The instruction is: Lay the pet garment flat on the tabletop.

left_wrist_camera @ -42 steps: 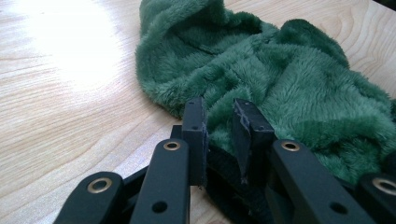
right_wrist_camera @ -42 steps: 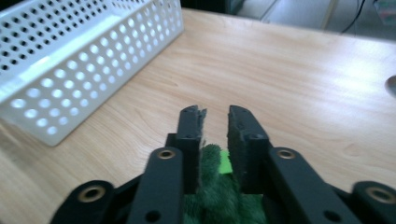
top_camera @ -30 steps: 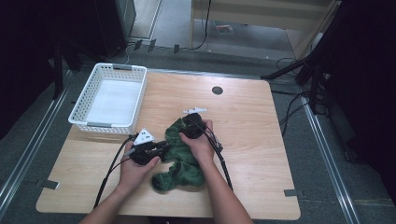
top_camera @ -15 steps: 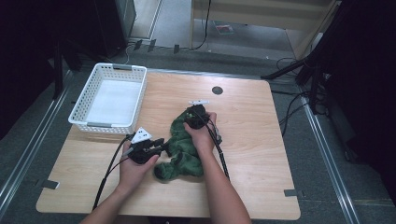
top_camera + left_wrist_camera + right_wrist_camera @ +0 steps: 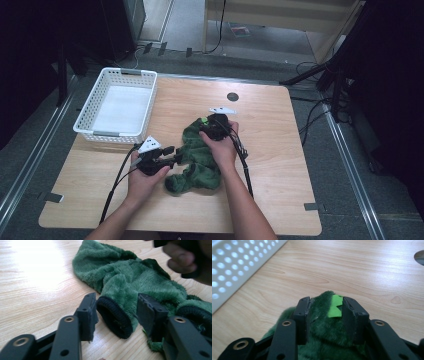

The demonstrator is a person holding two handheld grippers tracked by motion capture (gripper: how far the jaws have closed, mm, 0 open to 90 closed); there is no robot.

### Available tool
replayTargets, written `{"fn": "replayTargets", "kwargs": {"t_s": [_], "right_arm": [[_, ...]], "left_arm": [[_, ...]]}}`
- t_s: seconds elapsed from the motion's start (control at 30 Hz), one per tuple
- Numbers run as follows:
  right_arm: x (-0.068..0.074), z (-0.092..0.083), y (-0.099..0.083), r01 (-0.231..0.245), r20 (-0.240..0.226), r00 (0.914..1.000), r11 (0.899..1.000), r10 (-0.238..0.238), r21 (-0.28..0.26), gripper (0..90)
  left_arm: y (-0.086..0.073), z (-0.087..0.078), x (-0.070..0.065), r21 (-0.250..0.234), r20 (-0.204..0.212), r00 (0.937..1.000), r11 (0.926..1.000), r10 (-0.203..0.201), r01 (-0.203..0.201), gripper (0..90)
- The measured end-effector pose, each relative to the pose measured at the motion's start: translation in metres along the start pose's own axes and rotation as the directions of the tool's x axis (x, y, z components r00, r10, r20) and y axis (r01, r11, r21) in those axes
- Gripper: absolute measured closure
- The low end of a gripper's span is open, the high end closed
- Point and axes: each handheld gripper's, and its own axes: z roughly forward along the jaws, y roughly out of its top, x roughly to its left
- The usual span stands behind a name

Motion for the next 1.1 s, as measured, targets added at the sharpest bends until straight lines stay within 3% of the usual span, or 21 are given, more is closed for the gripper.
{"fn": "replayTargets", "kwargs": {"t_s": [0.27,0.37,0.47,0.57,0.6,0.63,0.7,0.8,0.87,1.0,1.1], "right_arm": [[-0.013,-0.058,-0.044,-0.005,-0.002,1.0000,1.000,0.005,-0.021,54.5],[-0.023,-0.077,-0.061,-0.028,-0.029,0.9992,0.999,0.027,-0.027,53.5],[-0.026,-0.079,-0.071,-0.026,-0.077,0.9967,1.000,0.026,0.008,51.7],[-0.024,-0.071,-0.078,-0.011,-0.077,0.9969,1.000,0.013,0.027,53.9],[-0.021,-0.063,-0.082,0.005,-0.047,0.9989,0.999,-0.002,0.048,61.9],[-0.021,-0.063,-0.082,0.005,-0.047,0.9989,0.999,-0.002,0.048,61.9],[-0.024,-0.063,-0.085,-0.022,-0.067,0.9974,0.999,0.025,0.050,72.1],[-0.025,-0.069,-0.084,0.001,-0.071,0.9975,0.999,0.002,0.044,74.7],[-0.029,-0.074,-0.085,0.029,-0.023,0.9993,0.999,-0.028,0.042,74.1],[-0.043,-0.081,-0.087,-0.015,0.026,0.9996,1.000,0.014,0.025,72.7],[-0.051,-0.087,-0.085,-0.061,0.021,0.9979,0.998,0.061,-0.007,72.9]], "left_arm": [[0.002,0.006,-0.001,0.058,0.000,1.0000,0.9983,0.003,-0.003,56.6],[0.002,0.007,-0.001,0.069,-0.007,1.0000,0.9976,-0.003,0.003,63.8],[0.003,0.009,-0.001,0.095,-0.013,0.9999,0.9954,0.007,-0.005,69.8],[0.004,0.012,-0.002,0.117,-0.015,0.9998,0.9931,0.011,-0.010,74.5],[0.004,0.012,-0.002,0.118,-0.020,0.9997,0.9930,0.011,-0.009,77.6],[0.004,0.012,-0.002,0.118,-0.021,0.9997,0.9929,0.010,-0.008,77.6],[0.004,0.012,-0.002,0.124,-0.031,0.9995,0.9923,0.004,0.000,79.3],[0.004,0.011,0.001,0.120,-0.053,0.9982,0.9923,-0.026,0.032,79.6],[0.004,0.011,0.003,0.112,-0.059,0.9975,0.9927,-0.037,0.044,79.7],[0.004,0.011,0.003,0.115,-0.060,0.9975,0.9924,-0.038,0.045,79.6],[0.004,0.011,0.003,0.112,-0.060,0.9973,0.9925,-0.041,0.048,79.3]]}}
